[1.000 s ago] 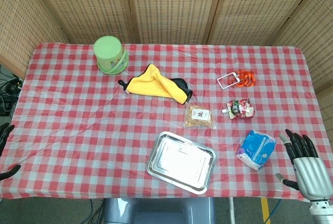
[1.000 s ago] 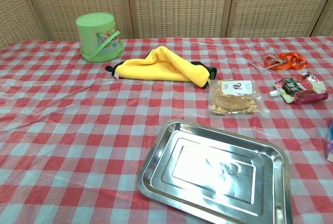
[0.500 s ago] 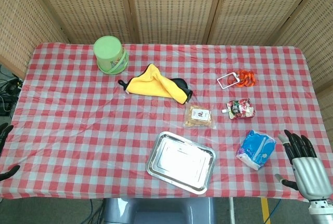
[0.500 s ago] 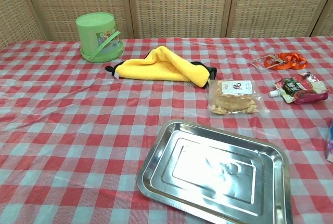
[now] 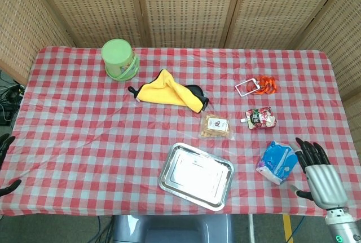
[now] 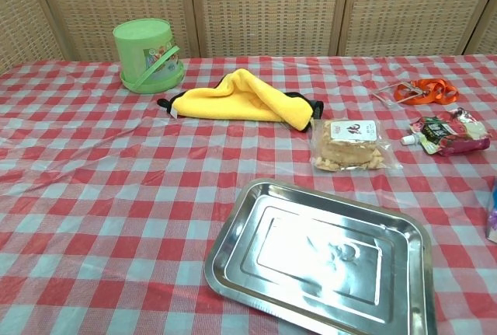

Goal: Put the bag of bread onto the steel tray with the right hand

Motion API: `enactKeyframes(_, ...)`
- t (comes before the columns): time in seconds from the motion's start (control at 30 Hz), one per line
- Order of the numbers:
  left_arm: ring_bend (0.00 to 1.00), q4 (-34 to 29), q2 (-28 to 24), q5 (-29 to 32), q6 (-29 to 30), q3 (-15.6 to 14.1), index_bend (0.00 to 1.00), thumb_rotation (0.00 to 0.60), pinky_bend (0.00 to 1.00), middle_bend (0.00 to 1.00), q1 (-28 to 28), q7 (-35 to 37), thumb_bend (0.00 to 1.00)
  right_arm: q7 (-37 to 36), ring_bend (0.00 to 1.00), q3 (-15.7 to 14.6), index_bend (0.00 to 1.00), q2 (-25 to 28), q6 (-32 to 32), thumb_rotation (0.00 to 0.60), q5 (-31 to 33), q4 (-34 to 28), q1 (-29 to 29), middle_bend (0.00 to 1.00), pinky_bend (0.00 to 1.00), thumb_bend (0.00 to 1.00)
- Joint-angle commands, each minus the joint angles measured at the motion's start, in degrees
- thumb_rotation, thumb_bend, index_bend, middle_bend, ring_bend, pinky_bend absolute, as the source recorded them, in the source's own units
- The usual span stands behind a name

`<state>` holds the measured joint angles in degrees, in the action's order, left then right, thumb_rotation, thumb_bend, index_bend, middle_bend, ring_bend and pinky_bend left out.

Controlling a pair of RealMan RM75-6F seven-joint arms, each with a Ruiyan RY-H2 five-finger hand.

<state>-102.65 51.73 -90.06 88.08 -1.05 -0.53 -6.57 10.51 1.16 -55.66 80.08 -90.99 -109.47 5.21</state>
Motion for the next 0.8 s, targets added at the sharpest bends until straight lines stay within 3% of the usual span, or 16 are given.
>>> enactKeyframes(0.03,0.0,0.2,0.1,0.2,-0.2,0.1,0.0,0.6,0.0,0.0,-0.1,0.1,0.14,4.9,0.0,3.4,0.0,0.9,-5.9,0.6,3.1,-5.4,5.3,0.0,0.0,0.02)
enactKeyframes(0.2,0.0,1.2,0.3,1.1,-1.3,0.3,0.0,0.6,0.0,0.0,-0.6,0.4,0.14,11.9,0.0,7.9,0.02,-0.1,-13.0,0.6,10.0,-11.2,12.3,0.0,0.0,0.02)
enactKeyframes(0.37,0.0,2.2,0.6,2.6,-3.1,0.6,0.0,0.6,0.0,0.0,-1.3,1.2,0.14,20.4,0.0,11.2,0.05,-4.9,-19.2,0.6,21.0,-13.0,19.8,0.0,0.0,0.02)
enactKeyframes(0.6,0.0,2.0,0.3,3.8,-4.9,0.6,0.0,0.6,0.0,0.0,-2.0,2.4,0.14,33.4,0.0,14.0,0.08,-16.6,-21.9,0.6,39.2,-8.8,32.2,0.0,0.0,0.02)
enactKeyframes(0.8,0.0,2.4,0.2,4.1,-5.9,0.5,0.0,0.6,0.0,0.0,-2.4,2.8,0.14,38.3,0.0,15.3,0.14,-21.8,-21.2,0.6,49.8,-3.7,39.3,0.0,0.01,0.05)
